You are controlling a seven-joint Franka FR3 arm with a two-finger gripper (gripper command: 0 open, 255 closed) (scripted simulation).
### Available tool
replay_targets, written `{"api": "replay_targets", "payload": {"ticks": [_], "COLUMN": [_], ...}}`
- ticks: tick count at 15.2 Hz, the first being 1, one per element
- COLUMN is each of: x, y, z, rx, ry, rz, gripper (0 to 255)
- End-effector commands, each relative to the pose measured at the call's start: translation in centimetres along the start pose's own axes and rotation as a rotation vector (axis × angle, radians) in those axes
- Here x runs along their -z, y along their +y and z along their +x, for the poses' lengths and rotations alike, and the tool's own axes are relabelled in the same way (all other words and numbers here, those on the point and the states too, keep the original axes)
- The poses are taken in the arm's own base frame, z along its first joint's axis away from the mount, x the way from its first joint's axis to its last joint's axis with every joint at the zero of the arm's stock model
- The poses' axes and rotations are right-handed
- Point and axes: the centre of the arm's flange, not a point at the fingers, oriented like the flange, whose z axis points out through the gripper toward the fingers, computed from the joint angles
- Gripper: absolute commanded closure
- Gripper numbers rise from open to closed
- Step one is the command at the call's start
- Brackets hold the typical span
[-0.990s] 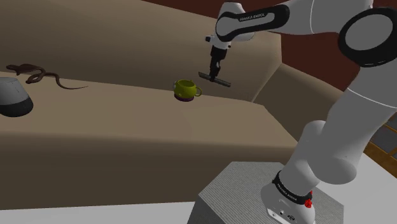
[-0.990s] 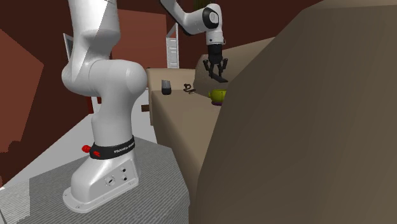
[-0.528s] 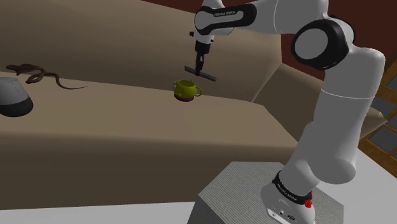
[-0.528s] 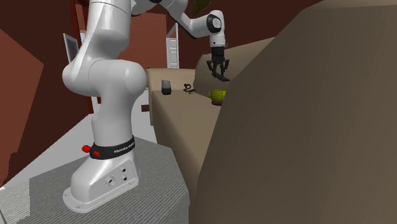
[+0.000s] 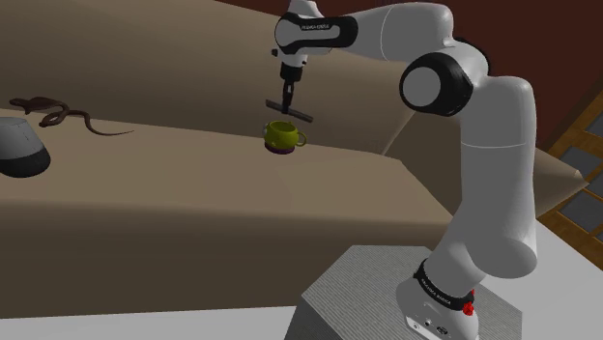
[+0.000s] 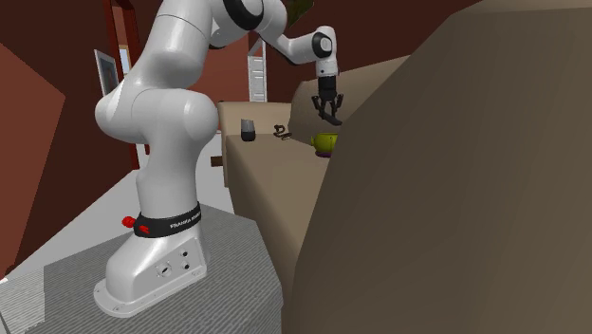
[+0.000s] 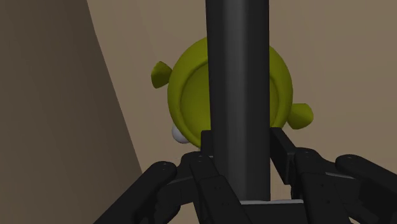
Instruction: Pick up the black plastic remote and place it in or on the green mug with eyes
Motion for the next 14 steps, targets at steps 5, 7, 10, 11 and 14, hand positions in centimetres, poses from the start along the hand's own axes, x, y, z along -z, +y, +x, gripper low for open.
{"api": "replay_targets", "payload": {"ticks": [5,7,10,11,14], "x": [-3.2,-4.5,-4.5,-4.5,-4.5], "y": [-0.1,-0.2,-0.2,-0.2,-0.2], "z": [0.1,0.1,0.1,0.1,0.1], "rx": [0.000,0.000,0.000,0.000,0.000], "ry": [0.001,0.001,0.001,0.001,0.001], "rz": [-0.001,-0.001,-0.001,-0.001,-0.001], "gripper": [255,255,255,255,255]}}
